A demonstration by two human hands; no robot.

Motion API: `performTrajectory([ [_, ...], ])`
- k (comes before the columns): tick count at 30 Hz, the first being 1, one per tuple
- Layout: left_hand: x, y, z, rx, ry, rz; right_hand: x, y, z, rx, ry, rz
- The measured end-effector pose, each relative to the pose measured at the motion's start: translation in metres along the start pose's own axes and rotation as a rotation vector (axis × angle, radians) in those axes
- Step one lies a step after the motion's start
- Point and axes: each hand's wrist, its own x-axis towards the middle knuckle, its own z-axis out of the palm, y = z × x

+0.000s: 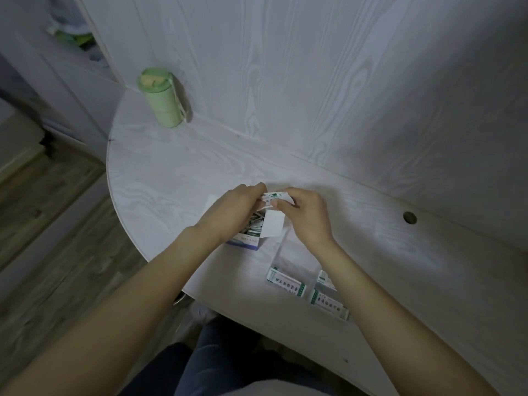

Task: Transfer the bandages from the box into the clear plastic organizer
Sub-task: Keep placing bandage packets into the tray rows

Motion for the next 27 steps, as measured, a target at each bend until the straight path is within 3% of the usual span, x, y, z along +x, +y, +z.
performTrajectory([
  [7, 0.003, 0.006, -0.011, -0.043, -0.008, 0.064, 0.002, -0.010, -0.005, 0.164, 0.092, 0.070],
  [10, 0.003, 0.010, -0.013, -0.258, 0.021, 0.032, 0.006, -0.015, -0.016, 0.233, 0.097, 0.131],
  [16, 0.002, 0.026, -0.004, -0.898, -0.058, -0.192, 0.005, -0.016, -0.033, 0.380, 0.030, 0.190],
  [27, -0.001, 0.042, 0.005, -1.282, -0.050, -0.459, -0.009, 0.003, -0.038, 0.383, 0.018, 0.277],
])
